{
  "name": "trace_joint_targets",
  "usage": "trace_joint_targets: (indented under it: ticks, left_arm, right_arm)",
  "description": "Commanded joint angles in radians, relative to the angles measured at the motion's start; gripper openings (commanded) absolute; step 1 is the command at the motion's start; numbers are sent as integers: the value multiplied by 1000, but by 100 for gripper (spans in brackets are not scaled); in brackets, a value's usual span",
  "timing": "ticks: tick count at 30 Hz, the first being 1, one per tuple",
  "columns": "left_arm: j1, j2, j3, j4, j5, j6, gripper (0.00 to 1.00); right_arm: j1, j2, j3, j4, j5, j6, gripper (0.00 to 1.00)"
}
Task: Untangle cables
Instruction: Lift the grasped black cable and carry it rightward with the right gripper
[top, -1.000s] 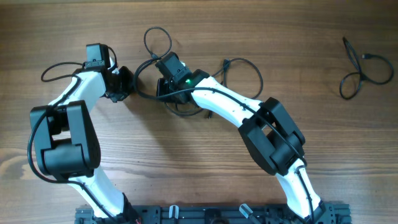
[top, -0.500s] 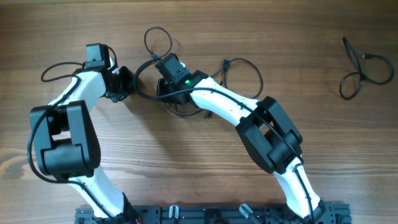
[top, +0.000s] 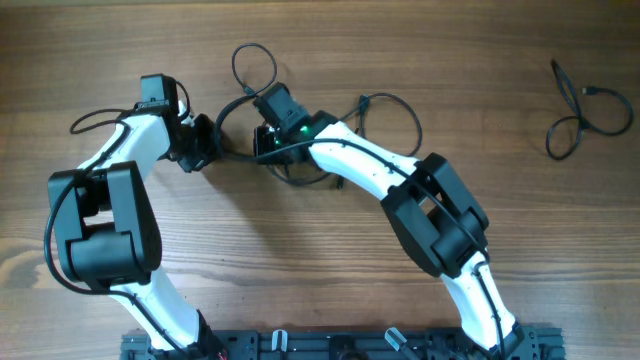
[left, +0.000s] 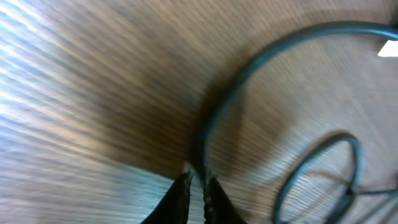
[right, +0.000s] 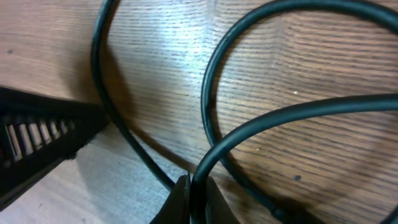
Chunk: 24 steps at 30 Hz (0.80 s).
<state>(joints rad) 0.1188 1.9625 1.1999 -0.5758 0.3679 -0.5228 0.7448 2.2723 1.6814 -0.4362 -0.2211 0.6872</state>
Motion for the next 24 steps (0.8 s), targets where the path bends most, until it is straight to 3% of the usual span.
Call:
trace_joint_targets:
  ticks: [1,5,13,21,24]
  left_arm:
    - [-4,-4,10,19,56,-12,17]
    - [-4,-4,10,26,28,-10,14]
    - [-4,-4,10,30,28,-9,13]
    - [-4,-4,10,30,28,-10,13]
    - [-4,-4,10,30,28,-10,14]
  right_arm:
    - [-40,1,-6,2,-203,-74,4]
    - [-84,-37,-6,22,-420,-229,4]
    - [-118,-246,-6,-22,-411,-411,4]
    - [-118,-545,-6,-163,-73,-543,4]
    - [-118,-649,-6,-277,195,-565,4]
